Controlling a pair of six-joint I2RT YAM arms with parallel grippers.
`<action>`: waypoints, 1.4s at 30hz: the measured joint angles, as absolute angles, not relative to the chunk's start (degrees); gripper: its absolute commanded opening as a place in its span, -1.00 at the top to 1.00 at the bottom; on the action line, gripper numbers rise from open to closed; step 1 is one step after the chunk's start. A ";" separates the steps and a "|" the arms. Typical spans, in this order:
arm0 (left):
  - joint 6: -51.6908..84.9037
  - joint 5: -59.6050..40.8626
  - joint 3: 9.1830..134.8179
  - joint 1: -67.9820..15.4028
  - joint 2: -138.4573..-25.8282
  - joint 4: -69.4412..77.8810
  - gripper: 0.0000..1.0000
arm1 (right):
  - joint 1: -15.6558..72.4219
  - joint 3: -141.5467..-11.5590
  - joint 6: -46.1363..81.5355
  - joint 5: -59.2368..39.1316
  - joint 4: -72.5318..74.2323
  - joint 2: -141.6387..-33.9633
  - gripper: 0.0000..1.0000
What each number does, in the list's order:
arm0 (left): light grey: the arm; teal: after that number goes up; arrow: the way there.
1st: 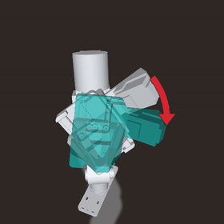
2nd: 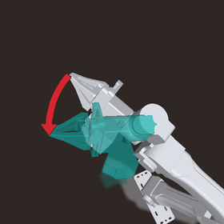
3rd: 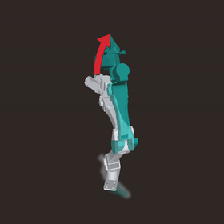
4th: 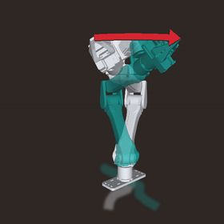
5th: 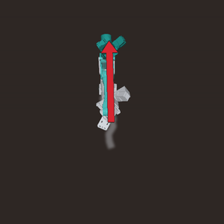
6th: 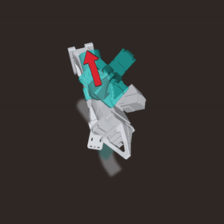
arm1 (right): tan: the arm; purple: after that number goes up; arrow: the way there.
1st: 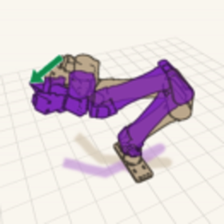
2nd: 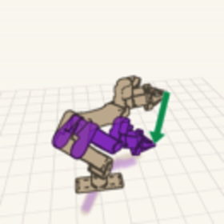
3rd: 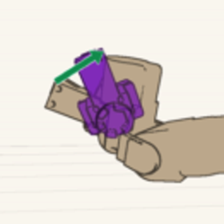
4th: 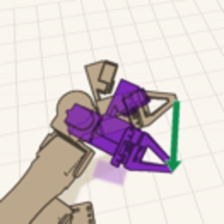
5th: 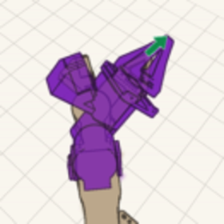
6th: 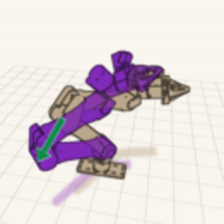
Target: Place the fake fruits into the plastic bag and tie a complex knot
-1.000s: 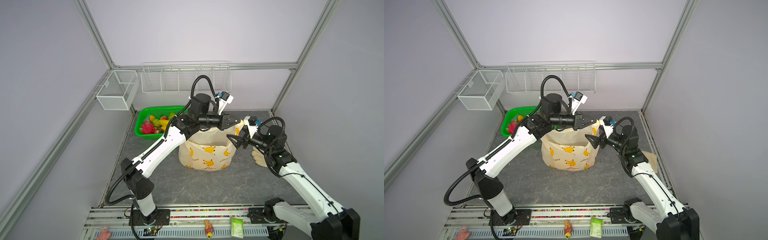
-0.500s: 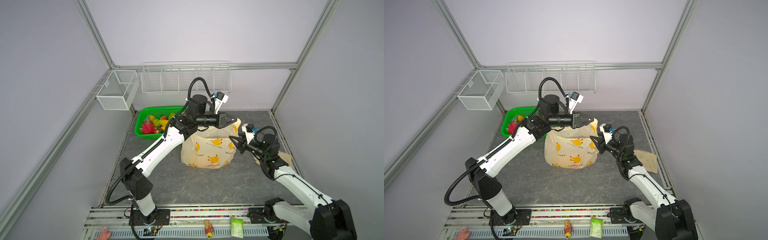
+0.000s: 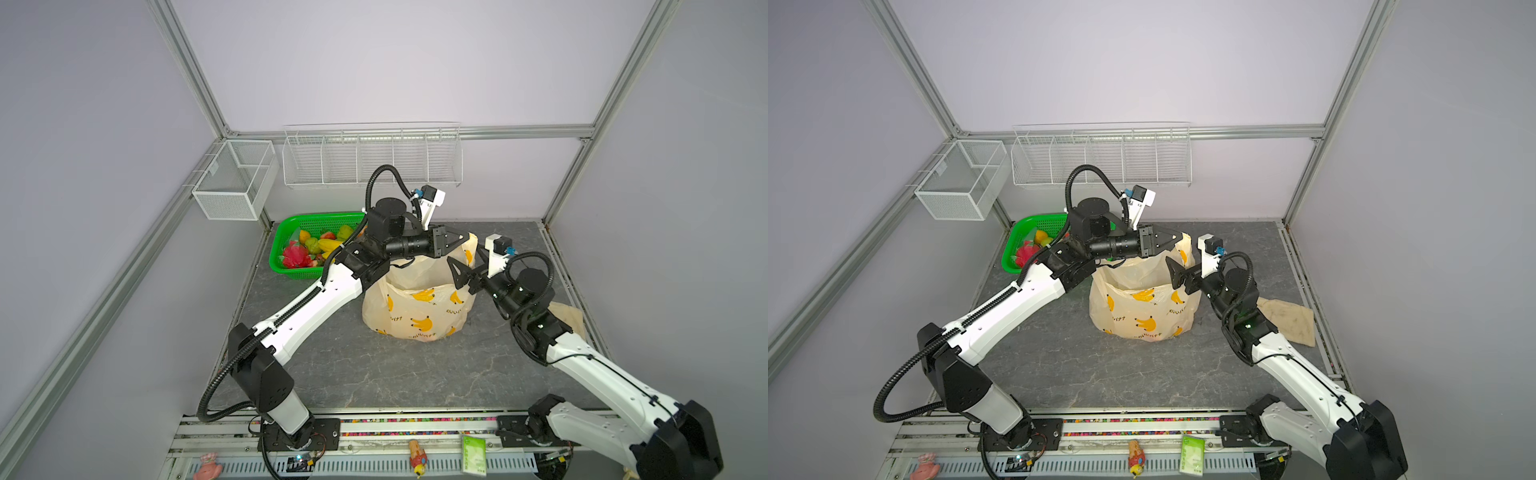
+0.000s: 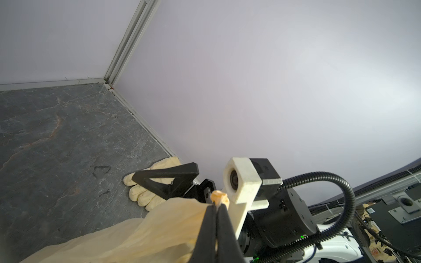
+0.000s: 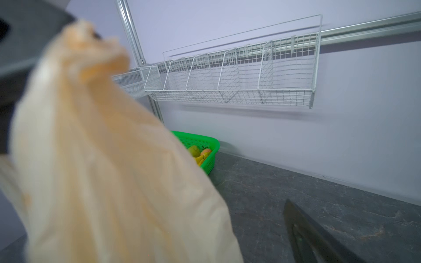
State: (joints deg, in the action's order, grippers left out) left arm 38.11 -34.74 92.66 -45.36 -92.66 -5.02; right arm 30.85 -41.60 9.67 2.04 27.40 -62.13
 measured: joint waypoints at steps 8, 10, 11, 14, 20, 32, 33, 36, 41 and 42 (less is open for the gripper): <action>45.82 -29.08 86.74 -47.40 -88.97 1.39 1.00 | 35.79 -44.34 11.55 19.22 32.64 -69.45 -0.79; 48.05 -27.27 84.38 -47.42 -87.72 3.46 1.00 | 36.25 -45.10 12.95 23.53 32.34 -70.67 -0.78; 48.93 -26.61 83.37 -47.42 -87.29 4.34 1.00 | 36.45 -45.89 13.72 25.54 31.59 -71.31 -0.77; 50.70 -24.45 81.32 -47.33 -86.48 6.04 1.00 | 36.88 -46.94 15.81 29.85 30.30 -72.29 -0.63; 50.89 -23.44 81.10 -46.57 -86.48 5.30 1.00 | 37.23 -42.65 17.28 30.85 29.63 -71.44 -0.18; 43.99 -28.67 87.70 -43.57 -89.97 -3.84 1.00 | 37.23 -37.67 12.10 22.26 27.14 -67.51 0.07; 43.31 -29.21 88.31 -43.29 -90.19 -4.49 1.00 | 37.15 -37.67 11.57 21.19 26.37 -67.11 -0.07; 41.45 -30.41 89.71 -42.54 -90.41 -5.78 1.00 | 36.45 -37.80 9.56 17.50 23.09 -65.14 -0.60; 40.01 -31.86 90.32 -42.33 -90.41 -6.02 1.00 | 34.17 -41.39 4.91 9.28 14.02 -61.80 -0.94; 39.90 -32.03 90.35 -42.33 -90.43 -6.04 1.00 | 33.71 -42.41 4.23 7.55 12.64 -61.54 -0.85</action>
